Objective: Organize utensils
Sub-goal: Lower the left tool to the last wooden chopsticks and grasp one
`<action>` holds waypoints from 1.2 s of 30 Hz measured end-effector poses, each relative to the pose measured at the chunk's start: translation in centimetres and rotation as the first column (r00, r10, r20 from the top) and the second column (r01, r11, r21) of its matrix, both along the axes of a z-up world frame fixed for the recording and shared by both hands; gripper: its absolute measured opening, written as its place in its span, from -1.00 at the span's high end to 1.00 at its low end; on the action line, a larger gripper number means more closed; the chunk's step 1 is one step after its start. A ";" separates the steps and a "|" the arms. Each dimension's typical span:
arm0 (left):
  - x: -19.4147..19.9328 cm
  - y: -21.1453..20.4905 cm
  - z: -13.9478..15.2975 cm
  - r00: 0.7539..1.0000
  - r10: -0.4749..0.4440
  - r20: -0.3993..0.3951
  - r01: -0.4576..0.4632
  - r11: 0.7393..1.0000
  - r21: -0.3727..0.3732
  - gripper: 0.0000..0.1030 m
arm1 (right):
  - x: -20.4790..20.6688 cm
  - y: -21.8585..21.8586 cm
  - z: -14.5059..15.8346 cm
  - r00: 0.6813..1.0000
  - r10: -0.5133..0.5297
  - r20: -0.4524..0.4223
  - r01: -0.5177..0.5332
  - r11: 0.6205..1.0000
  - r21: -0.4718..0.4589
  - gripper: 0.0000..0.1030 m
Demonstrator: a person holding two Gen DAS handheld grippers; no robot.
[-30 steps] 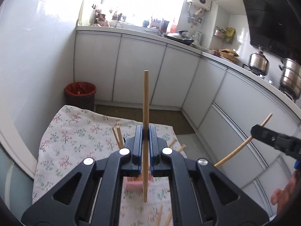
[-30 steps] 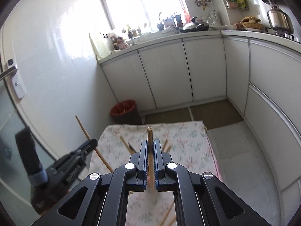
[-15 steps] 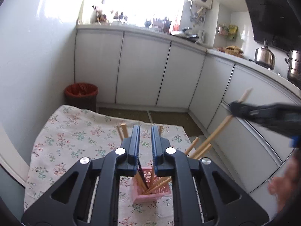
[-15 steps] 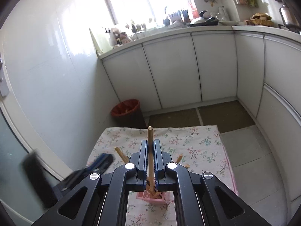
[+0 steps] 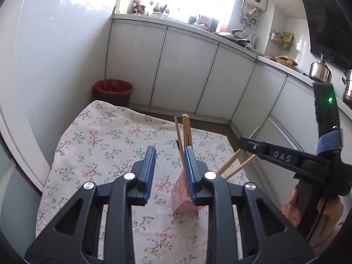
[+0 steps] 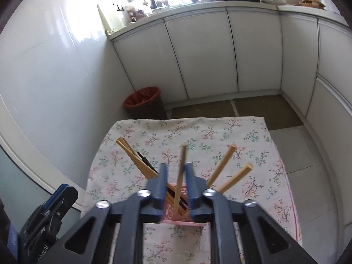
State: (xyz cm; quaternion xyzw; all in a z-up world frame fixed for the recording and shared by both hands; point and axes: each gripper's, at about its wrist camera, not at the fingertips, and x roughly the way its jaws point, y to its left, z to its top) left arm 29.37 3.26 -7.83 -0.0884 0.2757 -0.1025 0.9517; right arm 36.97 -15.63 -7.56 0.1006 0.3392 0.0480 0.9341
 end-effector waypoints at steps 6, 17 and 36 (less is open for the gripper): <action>-2.1 -1.0 -0.1 1.000 -0.027 -0.017 0.027 1.000 0.009 0.11 | -3.7 -1.2 0.8 0.996 -0.077 0.047 0.079 0.996 -0.040 -0.30; -6.7 -3.3 -1.2 0.996 -0.060 -0.063 0.065 0.996 0.069 -0.37 | -12.7 -4.4 -2.3 0.978 -0.204 0.038 0.207 0.967 -0.149 -0.65; -8.3 -9.2 -10.0 0.880 -0.191 -0.435 0.284 0.945 0.159 -0.63 | -25.0 -11.0 -15.1 0.918 -0.242 -0.315 0.257 0.966 0.009 -0.69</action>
